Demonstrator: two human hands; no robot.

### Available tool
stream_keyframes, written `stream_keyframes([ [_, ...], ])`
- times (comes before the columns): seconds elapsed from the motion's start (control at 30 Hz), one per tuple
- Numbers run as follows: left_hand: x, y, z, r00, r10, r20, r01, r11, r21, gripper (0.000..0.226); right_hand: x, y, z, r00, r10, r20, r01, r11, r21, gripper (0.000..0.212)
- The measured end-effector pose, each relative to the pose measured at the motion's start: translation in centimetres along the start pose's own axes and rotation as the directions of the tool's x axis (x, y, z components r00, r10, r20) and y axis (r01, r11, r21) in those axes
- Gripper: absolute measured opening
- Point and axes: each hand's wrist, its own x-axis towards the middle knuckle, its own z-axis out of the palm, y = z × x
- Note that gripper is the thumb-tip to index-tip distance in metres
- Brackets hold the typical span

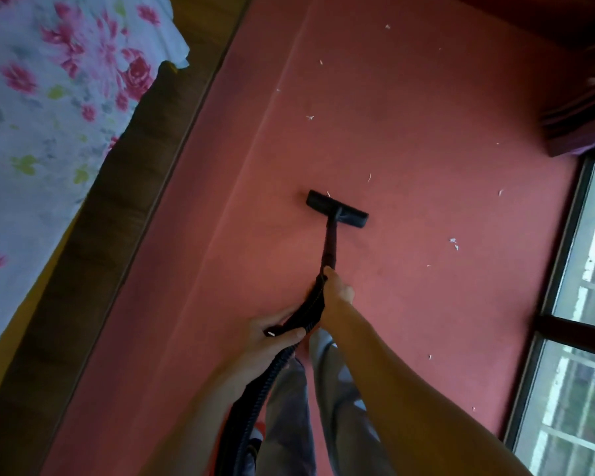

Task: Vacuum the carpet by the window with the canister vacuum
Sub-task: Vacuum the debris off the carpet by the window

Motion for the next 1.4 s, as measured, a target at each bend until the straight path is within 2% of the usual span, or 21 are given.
stream_keyframes([
  [0.1,0.7,-1.2,1.5,1.000,-0.006,0.003,0.006,0.996,0.087,0.038,1.3,0.7,-1.7,0.998,0.009,-0.067,-0.012,0.999,-0.040,0.026],
  [0.23,2.1,-2.1,2.6,0.998,-0.043,-0.040,0.046,0.997,0.061,0.033,3.6,0.6,-1.9,0.998,0.012,-0.060,-0.018,0.995,-0.102,0.035],
  [0.3,3.0,-1.8,3.0,0.996,-0.072,-0.050,0.074,0.997,0.039,0.031,3.7,-0.6,-1.6,0.999,0.017,-0.034,-0.020,0.993,-0.118,0.031],
  [0.4,4.5,-0.5,4.2,0.995,-0.077,-0.058,0.075,0.997,-0.028,0.034,4.1,-3.4,-0.7,0.999,0.014,0.040,-0.011,0.998,-0.058,0.018],
  [0.53,6.3,1.7,5.1,0.991,-0.027,-0.129,0.027,1.000,0.002,0.046,4.9,-6.3,0.4,0.996,0.002,0.084,-0.004,1.000,0.029,0.017],
  [0.67,6.4,2.7,5.0,0.995,-0.049,-0.086,0.049,0.999,0.002,0.047,4.5,-6.9,-0.3,0.999,-0.035,0.022,0.033,0.995,0.096,0.018],
  [0.83,4.5,2.0,3.1,0.976,-0.202,0.079,0.208,0.975,-0.080,0.044,3.8,-4.7,-1.9,0.996,0.023,0.092,-0.028,0.998,0.062,0.022],
  [0.97,5.7,2.6,3.8,0.979,-0.201,-0.033,0.197,0.975,-0.104,0.042,5.1,-5.3,-0.2,0.986,0.077,0.147,-0.088,0.994,0.064,0.021],
  [1.13,8.5,4.2,6.5,0.985,-0.086,-0.151,0.074,0.994,-0.084,0.043,6.8,-9.8,0.5,0.983,0.003,0.184,-0.028,0.990,0.135,0.024],
  [1.27,8.5,5.9,7.6,0.996,-0.050,-0.079,0.042,0.994,-0.099,0.041,6.3,-11.6,-0.8,0.984,-0.037,0.174,0.012,0.989,0.144,0.020],
  [1.4,6.2,4.7,6.4,0.991,-0.131,0.003,0.131,0.987,-0.091,0.048,5.6,-9.1,-1.8,0.987,-0.018,0.158,0.003,0.996,0.093,0.021],
])
